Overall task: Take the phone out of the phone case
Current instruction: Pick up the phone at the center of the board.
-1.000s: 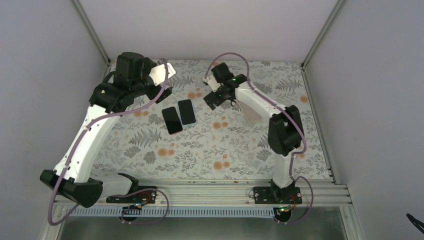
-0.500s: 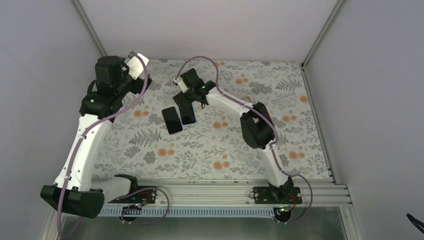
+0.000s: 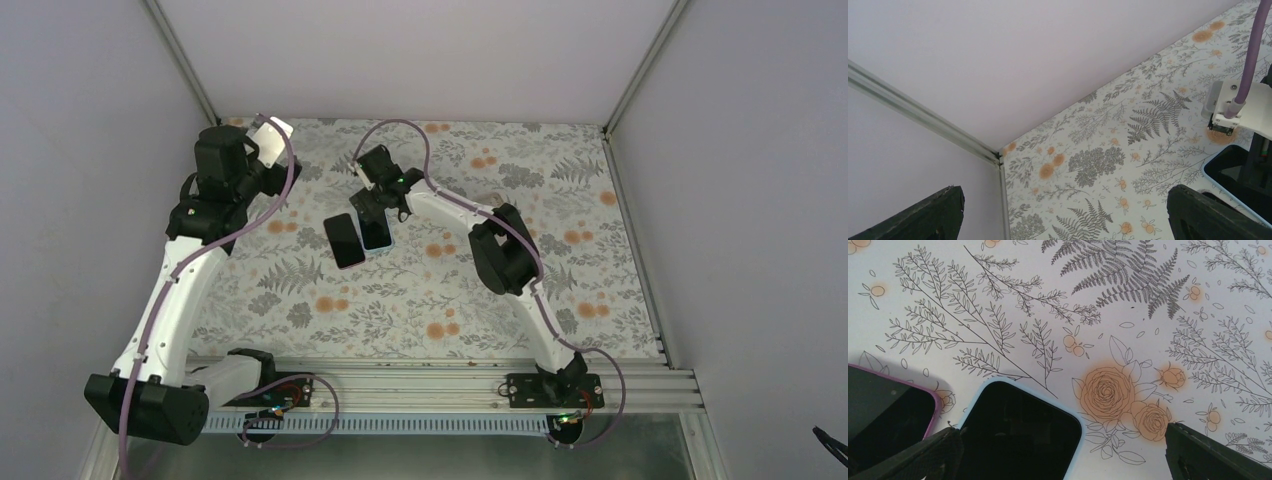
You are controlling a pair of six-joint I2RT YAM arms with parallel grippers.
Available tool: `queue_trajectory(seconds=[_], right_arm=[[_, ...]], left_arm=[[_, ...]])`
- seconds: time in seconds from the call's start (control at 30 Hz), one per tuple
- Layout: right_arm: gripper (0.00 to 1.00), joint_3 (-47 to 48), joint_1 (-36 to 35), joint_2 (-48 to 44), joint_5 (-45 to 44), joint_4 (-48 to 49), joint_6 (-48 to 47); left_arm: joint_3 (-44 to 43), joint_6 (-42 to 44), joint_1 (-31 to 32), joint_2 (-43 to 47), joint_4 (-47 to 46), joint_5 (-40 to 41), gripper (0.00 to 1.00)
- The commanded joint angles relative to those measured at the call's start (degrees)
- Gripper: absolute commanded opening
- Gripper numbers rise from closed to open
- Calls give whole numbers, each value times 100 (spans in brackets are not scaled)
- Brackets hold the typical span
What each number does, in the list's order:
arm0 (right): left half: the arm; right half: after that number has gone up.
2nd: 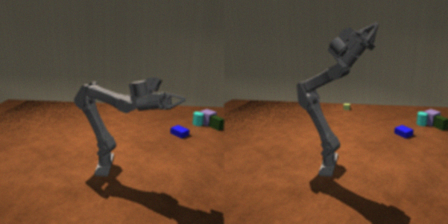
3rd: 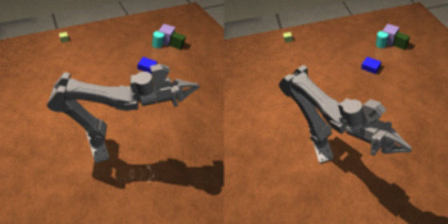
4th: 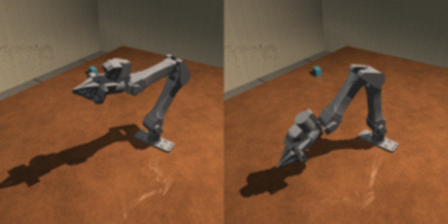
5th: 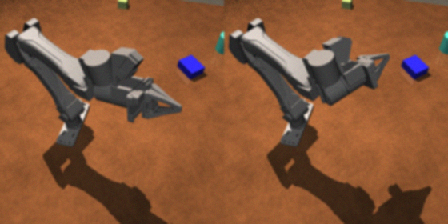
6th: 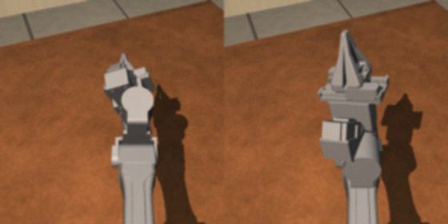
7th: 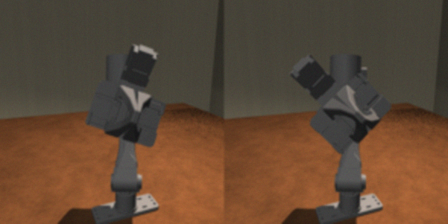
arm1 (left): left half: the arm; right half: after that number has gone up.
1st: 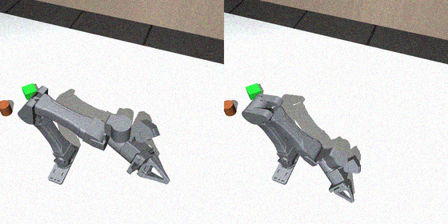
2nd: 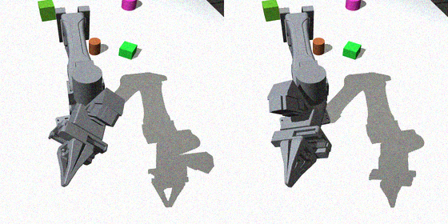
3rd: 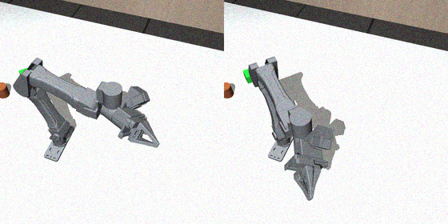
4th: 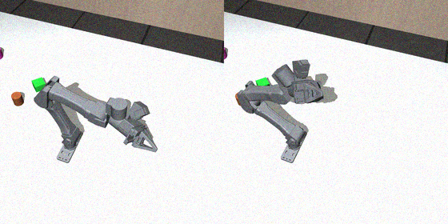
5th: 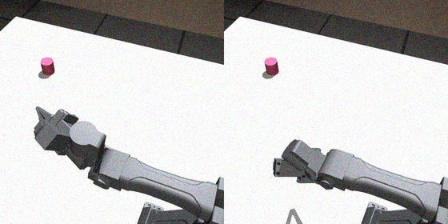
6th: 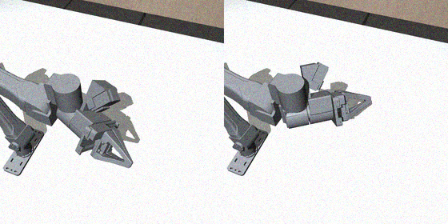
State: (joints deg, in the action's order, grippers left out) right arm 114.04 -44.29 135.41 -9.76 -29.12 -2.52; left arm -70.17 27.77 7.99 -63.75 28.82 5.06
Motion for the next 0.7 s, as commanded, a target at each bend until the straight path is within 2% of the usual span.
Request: queue_trajectory(seconds=[0.0, 0.5, 0.67], right_arm=[[100, 159, -92, 211, -100, 88, -65], [100, 294, -271, 541, -32, 16, -111], [100, 347, -341, 705, -318, -68, -207]], left_arm=[[150, -186, -43, 124, -222, -24, 100], [418, -290, -132, 210, -337, -111, 100], [482, -286, -156, 241, -359, -129, 100]])
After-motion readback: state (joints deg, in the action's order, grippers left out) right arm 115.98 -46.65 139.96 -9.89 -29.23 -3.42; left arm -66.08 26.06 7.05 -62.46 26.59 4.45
